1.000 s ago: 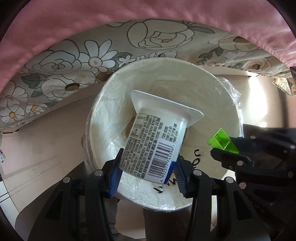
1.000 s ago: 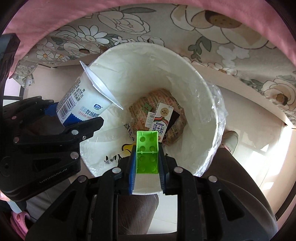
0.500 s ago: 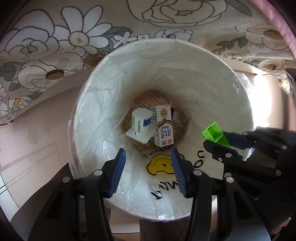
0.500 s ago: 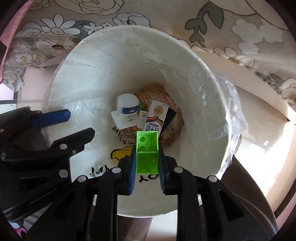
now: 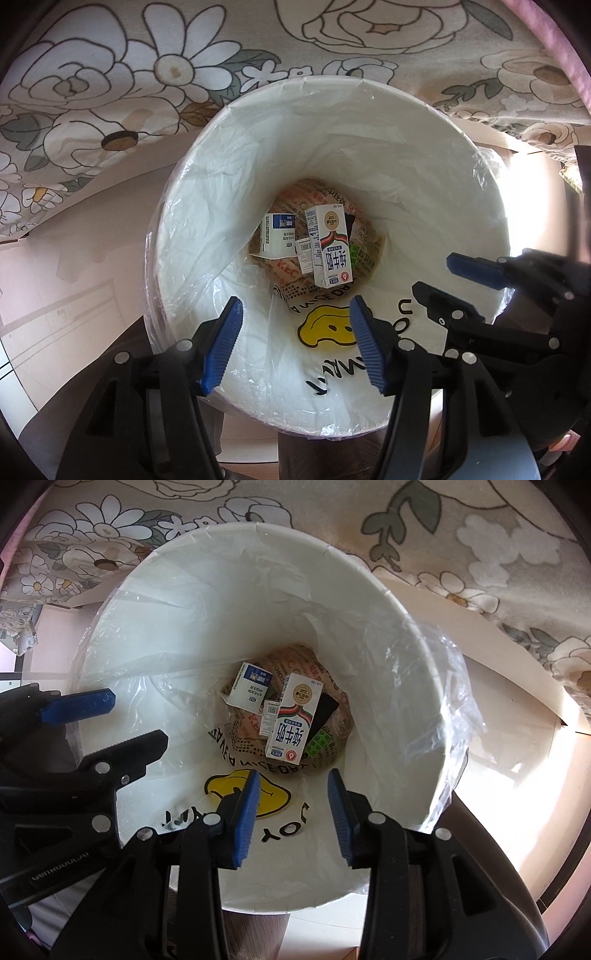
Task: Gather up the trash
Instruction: 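Move both open tools back over the bed toward the red block and foil ball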
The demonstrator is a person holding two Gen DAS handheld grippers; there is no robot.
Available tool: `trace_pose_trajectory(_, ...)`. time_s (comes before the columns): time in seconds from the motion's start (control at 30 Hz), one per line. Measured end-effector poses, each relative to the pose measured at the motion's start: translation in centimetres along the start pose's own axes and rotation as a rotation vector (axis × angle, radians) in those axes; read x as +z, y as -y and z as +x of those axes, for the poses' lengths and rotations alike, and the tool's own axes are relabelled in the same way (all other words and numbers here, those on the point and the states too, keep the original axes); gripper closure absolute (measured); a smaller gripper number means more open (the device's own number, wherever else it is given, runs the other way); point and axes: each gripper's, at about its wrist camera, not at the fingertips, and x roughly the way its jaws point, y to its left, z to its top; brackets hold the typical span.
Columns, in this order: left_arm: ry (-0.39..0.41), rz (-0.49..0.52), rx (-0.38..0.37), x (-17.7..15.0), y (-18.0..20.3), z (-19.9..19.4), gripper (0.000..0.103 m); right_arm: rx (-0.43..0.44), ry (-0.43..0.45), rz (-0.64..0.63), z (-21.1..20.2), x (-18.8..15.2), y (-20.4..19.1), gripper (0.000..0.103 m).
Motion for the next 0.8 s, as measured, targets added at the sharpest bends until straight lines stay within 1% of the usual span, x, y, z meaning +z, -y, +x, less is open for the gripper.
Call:
trace_pose_trajectory(0.07,0.002,0.002,0.005,-0.1,0.0,0.0,0.04,-0.015,0.006,0.0,-0.2,-0.2,0.0,0.057)
trace_pose_trajectory(0.13,0.003,0.005,0.009,-0.4,0.0,-0.1,0.039,-0.034,0.016,-0.012,-0.6,-0.5,-0.2,0.055)
trace_pose_trajectory(0.3,0.013,0.008,0.035,-0.7,-0.2,-0.5,0.037,-0.051,0.031,-0.025,-1.0,-0.9,-0.5,0.055)
trace_pose_trajectory(0.8,0.07,0.011,0.055,-1.7,-0.3,-4.0,0.037,-0.096,0.07,-0.031,-3.6,-2.2,-1.1,0.054)
